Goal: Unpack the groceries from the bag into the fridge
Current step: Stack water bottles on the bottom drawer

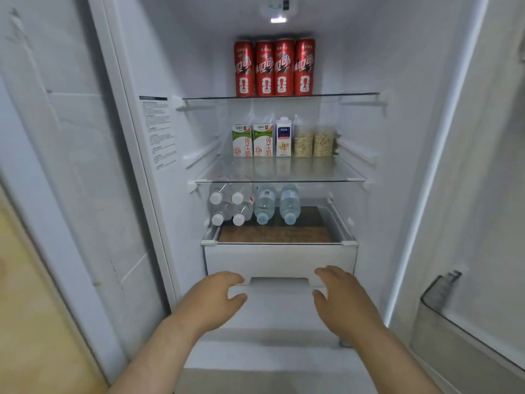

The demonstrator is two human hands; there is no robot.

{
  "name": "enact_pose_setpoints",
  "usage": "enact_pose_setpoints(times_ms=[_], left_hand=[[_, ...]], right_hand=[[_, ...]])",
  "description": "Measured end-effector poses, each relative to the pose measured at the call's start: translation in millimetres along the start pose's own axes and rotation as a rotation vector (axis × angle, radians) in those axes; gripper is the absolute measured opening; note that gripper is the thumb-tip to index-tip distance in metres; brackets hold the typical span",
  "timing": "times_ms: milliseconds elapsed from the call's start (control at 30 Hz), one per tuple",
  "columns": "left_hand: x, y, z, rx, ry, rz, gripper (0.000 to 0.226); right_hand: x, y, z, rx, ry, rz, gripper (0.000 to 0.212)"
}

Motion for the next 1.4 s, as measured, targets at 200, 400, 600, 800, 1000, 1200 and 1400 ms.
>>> enact_pose_setpoints(times_ms=[200,400,600,800,1000,1200,1400], left_hand=[[-26.7,-5.4,35.1,-0.013,0.092,0.041,0.058],[-55.5,-14.2,70.6,-0.05,0.162,0.062,0.054],[-89.4,-17.1,107.0,-0.072,0.234,0.112,0.049],[-136.8,-15.5,143.2,-0.051,0.334,0.117,0.048],[-204.9,-2.0,177.3,-0.006,0.473,0.135,0.049],[-283.7,17.0,217.0,0.04,0.637,0.167,0.051],[-369.1,43.3,276.4,0.113,0.77,0.172,0.053]], right_hand=[[7.8,-14.3,55.3,-0.022,-0.02,0.025,0.05],[6.7,-35.0,113.4,-0.109,-0.002,0.019,0.048],[2.4,-62.4,182.7,-0.201,0.02,0.031,0.045],[-24.0,-93.4,259.0,-0.274,0.135,0.086,0.044],[-50.8,-131.6,336.8,-0.373,0.255,0.132,0.044],[-76.5,-166.8,409.2,-0.47,0.335,0.169,0.04],[-120.6,-194.3,488.0,-0.529,0.433,0.172,0.036]])
Point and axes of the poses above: each hand's wrist, its own z-axis away from the middle knuckle, its own y-axis out of the palm, x = y × z, the point moved 10 cm from there along -z, towards the middle knuckle, and after that the axes turned 7 degrees about -z, right-handed, at the moved point
